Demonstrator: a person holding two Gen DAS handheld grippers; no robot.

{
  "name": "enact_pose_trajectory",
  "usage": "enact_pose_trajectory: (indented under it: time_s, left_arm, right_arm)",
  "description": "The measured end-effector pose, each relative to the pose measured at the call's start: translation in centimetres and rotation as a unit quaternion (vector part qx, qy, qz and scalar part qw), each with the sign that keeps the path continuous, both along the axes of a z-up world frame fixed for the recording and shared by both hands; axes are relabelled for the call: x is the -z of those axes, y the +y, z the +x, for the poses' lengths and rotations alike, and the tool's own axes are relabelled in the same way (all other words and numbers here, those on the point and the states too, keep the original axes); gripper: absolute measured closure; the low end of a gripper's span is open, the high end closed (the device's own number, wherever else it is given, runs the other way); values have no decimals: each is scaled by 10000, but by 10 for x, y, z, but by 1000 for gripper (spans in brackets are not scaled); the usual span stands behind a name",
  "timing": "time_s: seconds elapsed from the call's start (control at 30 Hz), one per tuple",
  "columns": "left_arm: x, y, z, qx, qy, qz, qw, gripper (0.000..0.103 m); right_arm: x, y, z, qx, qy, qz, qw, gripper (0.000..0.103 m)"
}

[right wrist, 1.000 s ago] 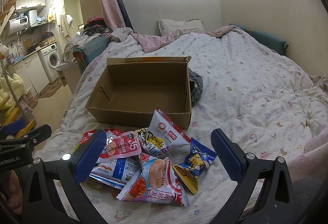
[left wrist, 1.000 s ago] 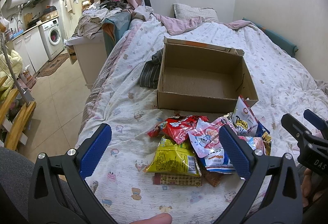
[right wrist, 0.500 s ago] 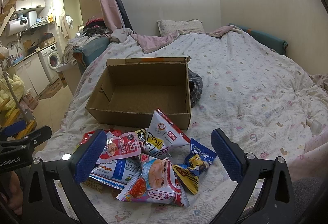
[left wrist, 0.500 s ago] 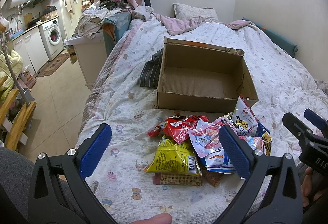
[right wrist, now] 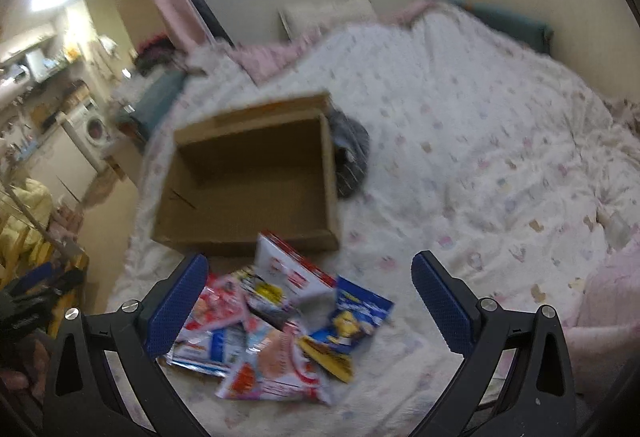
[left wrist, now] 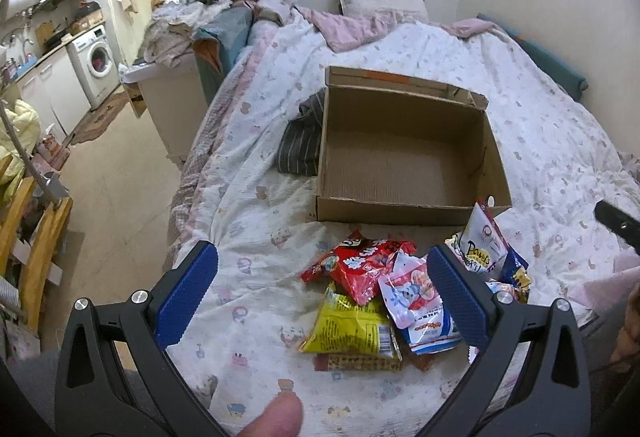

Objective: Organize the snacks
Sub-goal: 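Grasp the blue cartoon-dog snack bag with the right gripper and lift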

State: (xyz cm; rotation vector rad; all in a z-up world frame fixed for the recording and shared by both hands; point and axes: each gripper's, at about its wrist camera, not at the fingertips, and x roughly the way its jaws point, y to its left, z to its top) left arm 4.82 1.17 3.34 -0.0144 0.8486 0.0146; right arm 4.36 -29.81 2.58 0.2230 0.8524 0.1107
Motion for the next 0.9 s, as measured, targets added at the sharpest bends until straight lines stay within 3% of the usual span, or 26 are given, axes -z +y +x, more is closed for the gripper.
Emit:
enact_pose_trajectory:
  time_s: [0.1, 0.2, 0.27, 0.37, 0.47, 0.63, 0.8, 0.9]
  left_arm:
    - [6, 2, 15, 44, 244, -4, 9997, 0]
    - [21, 7, 30, -71, 560, 16, 9984, 0]
    - [30, 10, 36, -135, 710, -39, 9974, 0]
    - [46, 13, 43, -224, 1000, -234, 9945, 0]
    - [58, 16, 46, -254, 1254, -431, 9908, 0]
    - [69, 18, 46, -324, 1493, -478, 9871, 0]
    - [67, 22, 48, -401, 1468, -535, 9869, 0]
    - [65, 24, 48, -437, 1418, -533, 9875, 0]
  right_arm:
    - [27, -8, 24, -117, 912, 88, 9957, 0]
    - [60, -26, 35, 155, 1662, 639, 9839, 0]
    - [91, -38, 38, 476, 2124, 1007, 9708, 0]
    - [126, -43, 40, 648, 2636, 1481, 9510, 13]
    - [152, -39, 42, 711, 2949, 1652, 9384, 19]
    - [170, -21, 51, 573, 3195, 1414, 9352, 28]
    - [177, 1, 59, 412, 3225, 900, 9414, 31]
    - [174, 10, 63, 330, 3180, 607, 9456, 47]
